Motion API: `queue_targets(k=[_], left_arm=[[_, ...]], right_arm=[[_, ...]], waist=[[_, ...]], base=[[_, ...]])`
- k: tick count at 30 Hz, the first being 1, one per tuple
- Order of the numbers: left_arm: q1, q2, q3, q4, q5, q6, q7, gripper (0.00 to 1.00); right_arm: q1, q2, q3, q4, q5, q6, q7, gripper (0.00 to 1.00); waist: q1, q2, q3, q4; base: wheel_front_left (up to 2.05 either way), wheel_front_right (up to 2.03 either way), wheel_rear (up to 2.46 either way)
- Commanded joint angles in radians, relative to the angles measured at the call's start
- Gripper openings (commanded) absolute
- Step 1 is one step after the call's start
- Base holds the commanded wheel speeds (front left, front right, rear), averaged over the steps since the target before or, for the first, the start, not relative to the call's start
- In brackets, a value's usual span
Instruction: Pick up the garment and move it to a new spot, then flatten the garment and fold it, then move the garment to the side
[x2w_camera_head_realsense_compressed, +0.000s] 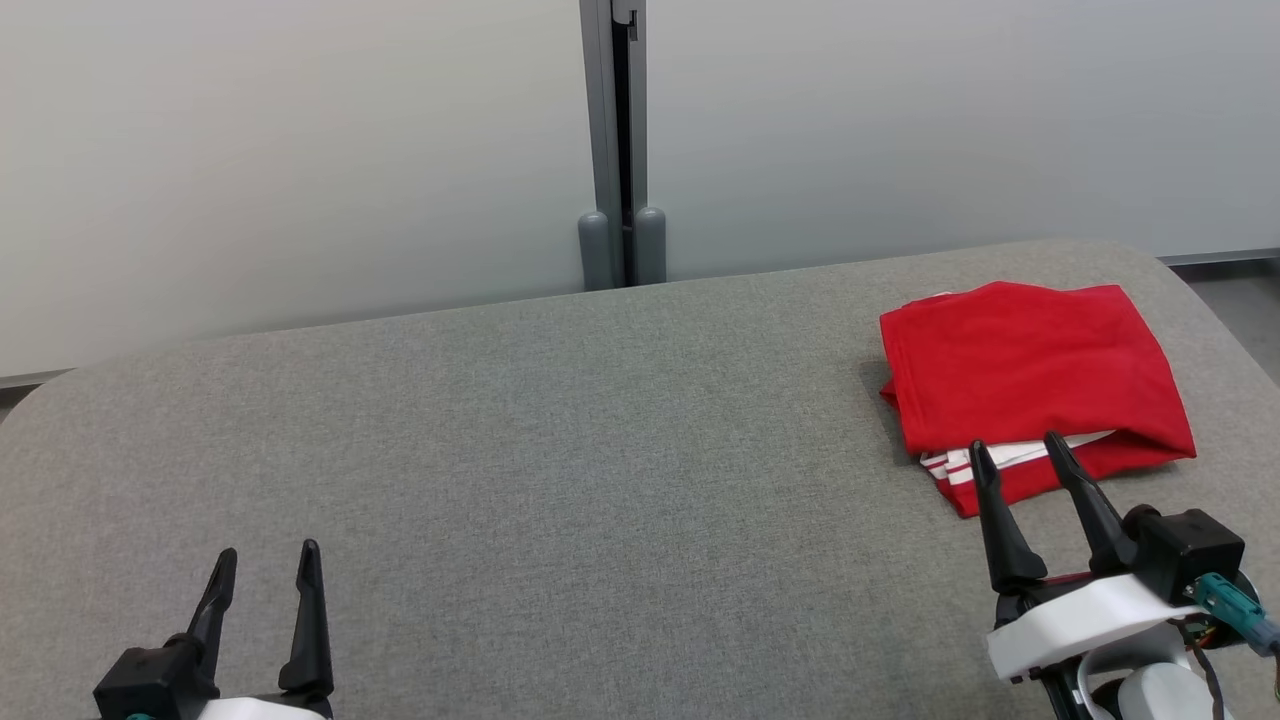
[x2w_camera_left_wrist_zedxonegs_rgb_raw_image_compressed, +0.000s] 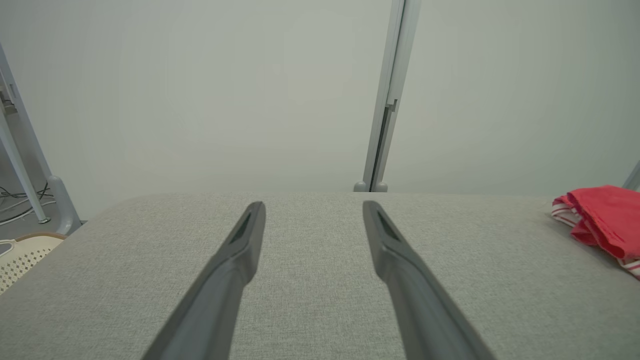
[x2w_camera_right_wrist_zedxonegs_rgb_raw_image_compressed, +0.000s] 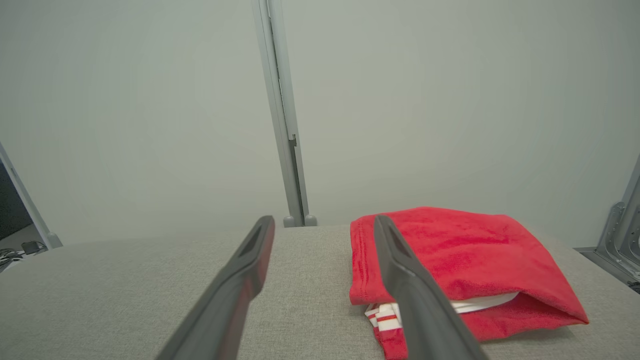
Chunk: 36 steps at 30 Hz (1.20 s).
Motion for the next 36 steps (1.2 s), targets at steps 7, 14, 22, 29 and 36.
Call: queue_targets(k=[7,14,22,29,36], left_arm=[[0.003,-0.005,-0.001,0.006,-0.002,0.003,0.002,0.00],[0.010,-0.038,0.007,0.036,-0.069,-0.015,0.025,0.00],[-0.016,-0.060,0.042,0.049,-0.189,-0.049,0.063,0.00],[-0.037,-0.077,0.070,0.060,-0.284,-0.077,0.094,0.00],[-0.053,-0.092,0.093,0.069,-0.359,-0.099,0.118,0.00]], right_arm=[[0.004,0.006,0.002,0.007,0.003,0.000,0.008,0.00],[0.031,0.023,-0.012,0.032,0.080,0.000,0.028,0.00],[0.029,0.034,-0.042,0.023,0.218,0.000,0.058,0.00],[0.027,0.042,-0.065,0.016,0.329,0.000,0.082,0.00],[0.025,0.048,-0.084,0.010,0.416,0.000,0.101,0.00]], waist=[[0.0000,-0.0001,0.000,0.002],[0.0000,-0.0001,0.002,0.005],[0.0000,-0.0001,0.006,0.009],[0.0000,-0.0001,0.010,0.013],[0.0000,-0.0001,0.013,0.017]], base=[[0.00,0.00,0.00],[0.00,0.00,0.00],[0.00,0.00,0.00],[0.00,0.00,0.00],[0.00,0.00,0.00]])
